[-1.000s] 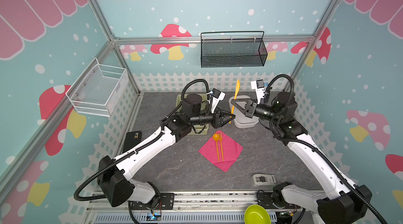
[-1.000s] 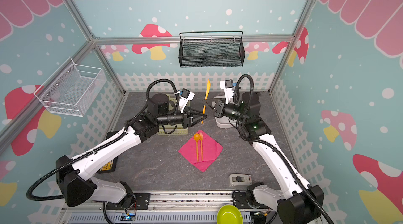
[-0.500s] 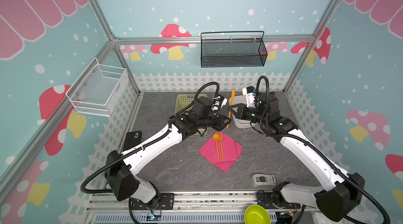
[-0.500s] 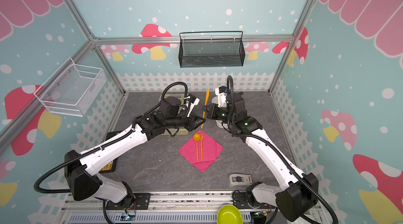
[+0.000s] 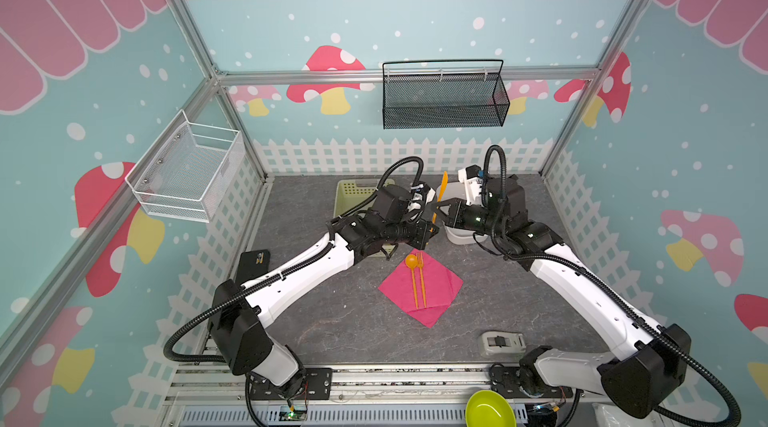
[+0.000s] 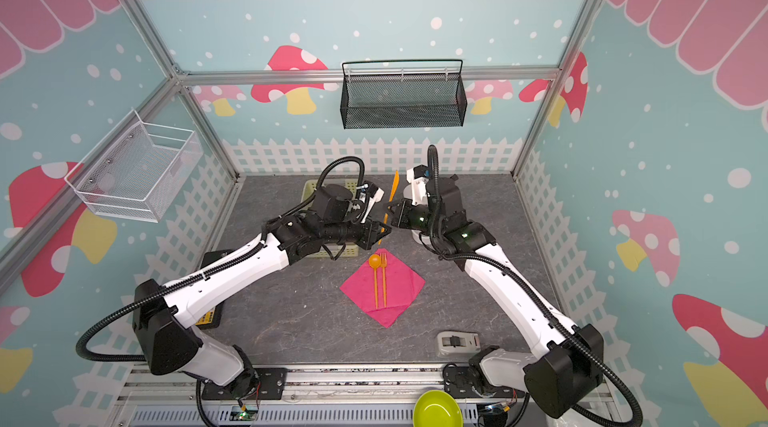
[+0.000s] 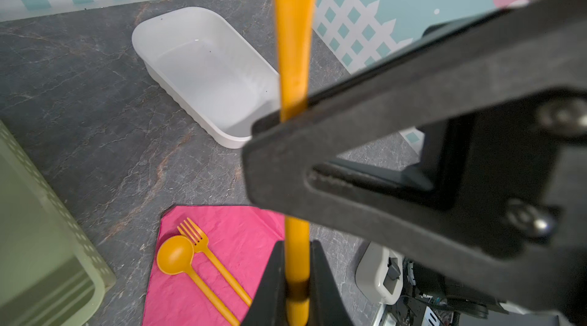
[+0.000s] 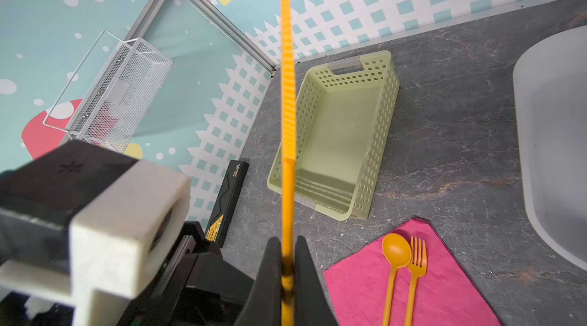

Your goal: Place the utensils on the paper napkin and roll it up

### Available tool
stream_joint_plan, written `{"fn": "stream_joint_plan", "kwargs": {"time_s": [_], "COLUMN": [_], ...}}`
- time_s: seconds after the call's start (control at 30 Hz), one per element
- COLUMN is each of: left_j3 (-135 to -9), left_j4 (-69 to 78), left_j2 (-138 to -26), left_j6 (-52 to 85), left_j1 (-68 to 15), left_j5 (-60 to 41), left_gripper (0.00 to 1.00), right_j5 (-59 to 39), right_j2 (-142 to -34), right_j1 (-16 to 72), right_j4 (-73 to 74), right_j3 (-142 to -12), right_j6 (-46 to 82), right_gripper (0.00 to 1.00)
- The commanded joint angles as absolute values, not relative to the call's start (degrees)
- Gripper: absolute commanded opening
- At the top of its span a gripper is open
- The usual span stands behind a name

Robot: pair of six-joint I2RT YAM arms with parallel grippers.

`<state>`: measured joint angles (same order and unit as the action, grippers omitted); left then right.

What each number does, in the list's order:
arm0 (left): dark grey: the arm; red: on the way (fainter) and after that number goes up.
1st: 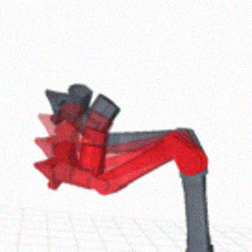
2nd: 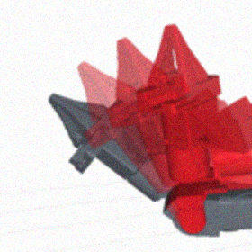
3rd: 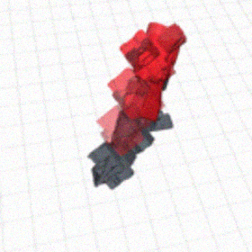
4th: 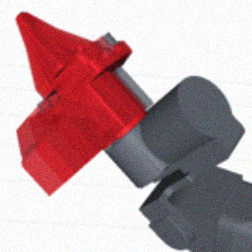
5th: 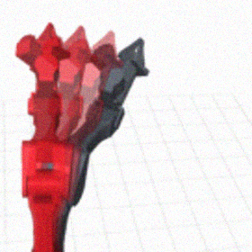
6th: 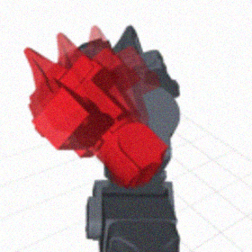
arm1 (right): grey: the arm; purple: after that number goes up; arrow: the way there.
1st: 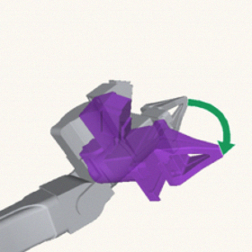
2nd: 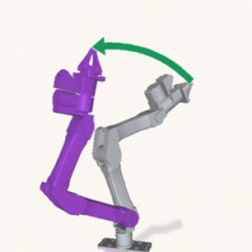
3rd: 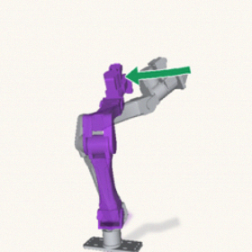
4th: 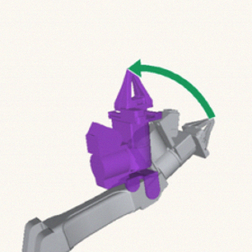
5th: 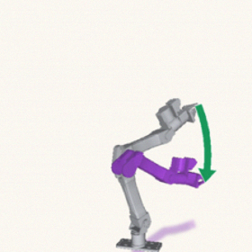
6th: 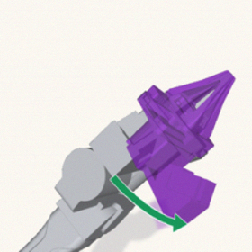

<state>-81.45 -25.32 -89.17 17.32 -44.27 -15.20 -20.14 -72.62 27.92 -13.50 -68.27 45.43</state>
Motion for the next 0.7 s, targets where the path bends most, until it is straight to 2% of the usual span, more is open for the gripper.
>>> {"fn": "stream_joint_plan", "kwargs": {"time_s": [0.0, 0.13, 0.23, 0.47, 0.53, 0.67], "left_j3": [-82.8, -82.5, -81.6, -77.1, -76.0, -75.2], "left_j4": [-26.4, -25.9, -23.6, -11.3, -6.8, -2.0], "left_j2": [-89.2, -88.1, -86.7, -80.9, -79.3, -77.0], "left_j6": [16.5, 15.7, 14.8, 14.6, 14.8, 15.4], "left_j1": [-44.5, -44.3, -44.1, -43.6, -43.5, -43.5], "left_j5": [-15.2, -17.2, -21.7, -37.2, -43.3, -50.0], "left_gripper": [0.07, 0.03, 0.01, 0.00, 0.00, 0.00], "right_j5": [-20.5, -20.1, -19.0, -23.6, -26.3, -32.8], "right_j2": [-71.5, -68.4, -64.4, -55.9, -53.5, -51.0], "right_j1": [28.4, 28.3, 28.3, 28.3, 28.3, 28.3], "right_j4": [-13.5, -13.9, -13.5, -9.0, -6.2, -2.0], "right_j3": [-70.1, -70.6, -70.1, -68.7, -67.4, -66.4], "right_j6": [44.3, 40.0, 36.5, 30.3, 29.7, 29.2], "right_gripper": [0.01, 0.18, 0.27, 0.34, 0.39, 0.41]}}
